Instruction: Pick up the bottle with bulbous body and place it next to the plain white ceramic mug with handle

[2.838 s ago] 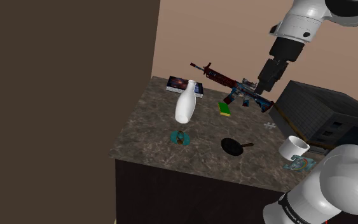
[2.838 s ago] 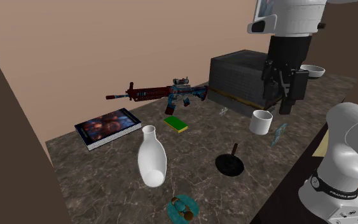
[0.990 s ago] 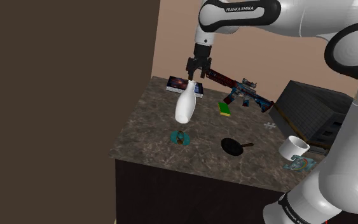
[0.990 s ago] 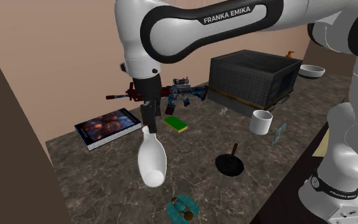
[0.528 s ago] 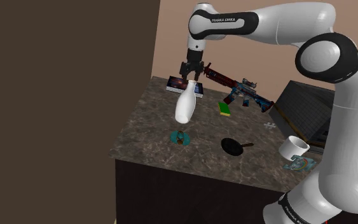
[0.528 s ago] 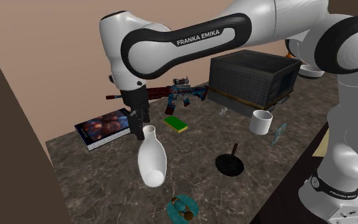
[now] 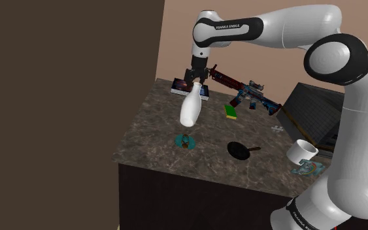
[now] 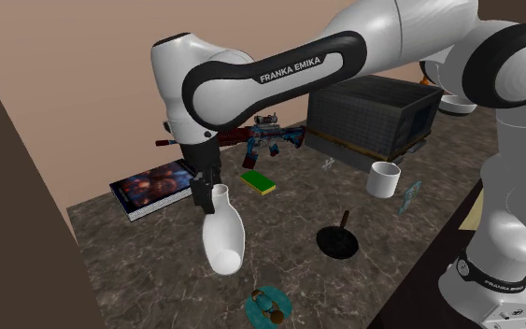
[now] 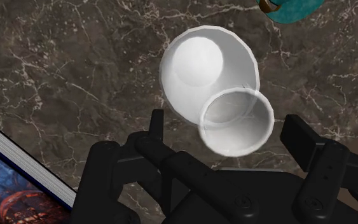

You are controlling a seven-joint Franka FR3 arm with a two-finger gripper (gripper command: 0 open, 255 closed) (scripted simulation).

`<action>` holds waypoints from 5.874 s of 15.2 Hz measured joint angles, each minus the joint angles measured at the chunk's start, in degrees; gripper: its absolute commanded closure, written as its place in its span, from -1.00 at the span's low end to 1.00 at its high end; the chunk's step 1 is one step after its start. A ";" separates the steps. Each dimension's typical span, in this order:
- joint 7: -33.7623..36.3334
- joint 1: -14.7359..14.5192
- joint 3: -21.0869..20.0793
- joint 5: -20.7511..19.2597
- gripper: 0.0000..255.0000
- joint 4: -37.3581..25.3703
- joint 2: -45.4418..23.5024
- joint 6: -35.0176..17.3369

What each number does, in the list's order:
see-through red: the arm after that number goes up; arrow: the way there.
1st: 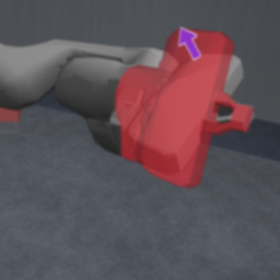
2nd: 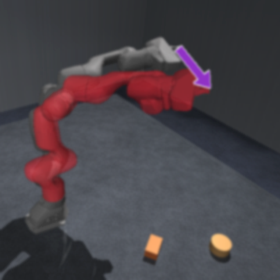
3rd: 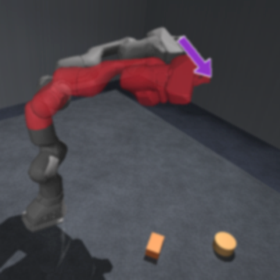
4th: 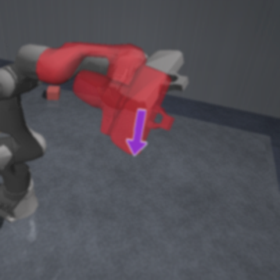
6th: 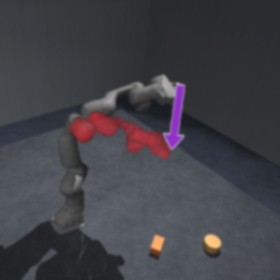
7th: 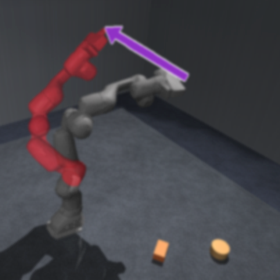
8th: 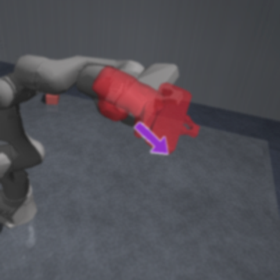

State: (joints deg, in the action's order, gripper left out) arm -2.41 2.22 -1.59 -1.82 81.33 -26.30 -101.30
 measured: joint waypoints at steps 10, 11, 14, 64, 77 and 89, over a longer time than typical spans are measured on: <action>0.01 -0.01 -0.01 0.01 1.00 0.03 0.01 -0.04; 0.01 -0.01 -0.01 0.01 1.00 0.03 0.01 -0.04; -0.03 0.01 0.00 0.01 1.00 -0.28 0.04 0.32; -18.46 11.78 5.98 -0.62 1.00 -7.13 18.36 24.86; -35.58 20.72 13.63 -2.22 1.00 -6.10 23.57 27.99; -53.82 31.04 21.74 -0.95 1.00 -20.05 17.32 34.57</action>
State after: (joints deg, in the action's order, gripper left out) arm -56.23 33.26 20.14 -2.77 61.28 -8.98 -66.73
